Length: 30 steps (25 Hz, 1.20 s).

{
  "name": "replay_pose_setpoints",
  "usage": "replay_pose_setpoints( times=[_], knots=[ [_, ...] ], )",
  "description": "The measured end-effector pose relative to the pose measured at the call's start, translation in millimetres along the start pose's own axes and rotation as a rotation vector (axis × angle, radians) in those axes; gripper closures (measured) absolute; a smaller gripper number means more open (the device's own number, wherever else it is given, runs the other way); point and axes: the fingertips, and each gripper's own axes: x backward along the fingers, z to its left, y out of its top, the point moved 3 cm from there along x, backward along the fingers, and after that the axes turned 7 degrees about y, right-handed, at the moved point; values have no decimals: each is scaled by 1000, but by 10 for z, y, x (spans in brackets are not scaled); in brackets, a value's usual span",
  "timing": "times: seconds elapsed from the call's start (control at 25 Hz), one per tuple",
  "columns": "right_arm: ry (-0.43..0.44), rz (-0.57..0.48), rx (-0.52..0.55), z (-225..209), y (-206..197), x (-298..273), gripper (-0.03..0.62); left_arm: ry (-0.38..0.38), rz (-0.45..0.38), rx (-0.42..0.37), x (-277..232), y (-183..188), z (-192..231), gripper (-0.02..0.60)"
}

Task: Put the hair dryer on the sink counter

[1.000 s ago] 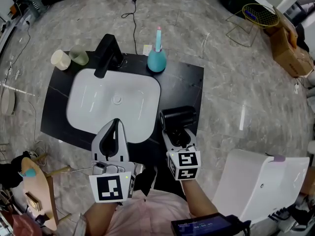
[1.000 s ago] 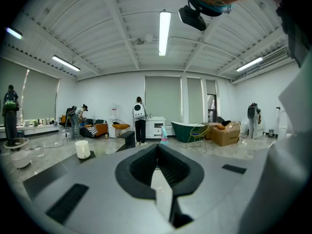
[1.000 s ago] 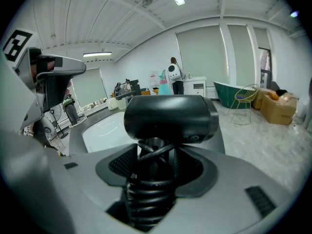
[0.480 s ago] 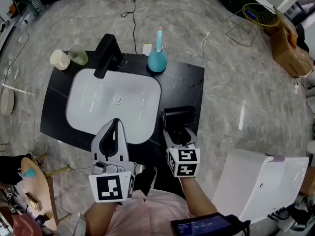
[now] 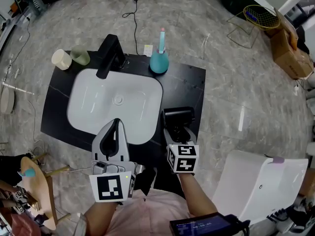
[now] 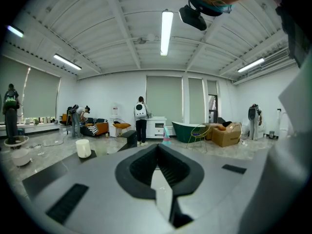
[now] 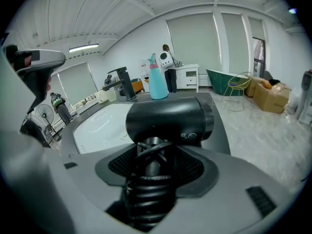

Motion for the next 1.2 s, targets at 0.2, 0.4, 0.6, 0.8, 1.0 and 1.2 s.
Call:
replay_pose_setpoints(
  times=[0.2, 0.4, 0.6, 0.8, 1.0, 1.2],
  knots=[
    [-4, 28, -15, -10, -20, -28, 342, 9, -4, 3, 7, 27, 30, 572],
    [-14, 46, -29, -29, -34, -56, 341, 18, -7, 8, 6, 27, 63, 572],
    [-1, 82, -16, 0, -34, -73, 334, 16, -12, 8, 8, 47, 60, 572],
    [16, 129, -28, 42, -21, -87, 255, 13, -24, 5, 16, 88, 57, 572],
    [8, 122, -20, 30, 63, 38, 255, 12, -47, 9, 41, 163, 56, 572],
    [3, 4, -30, 66, 413, 405, 268, -3, -83, 31, 72, 305, 18, 572]
  ],
)
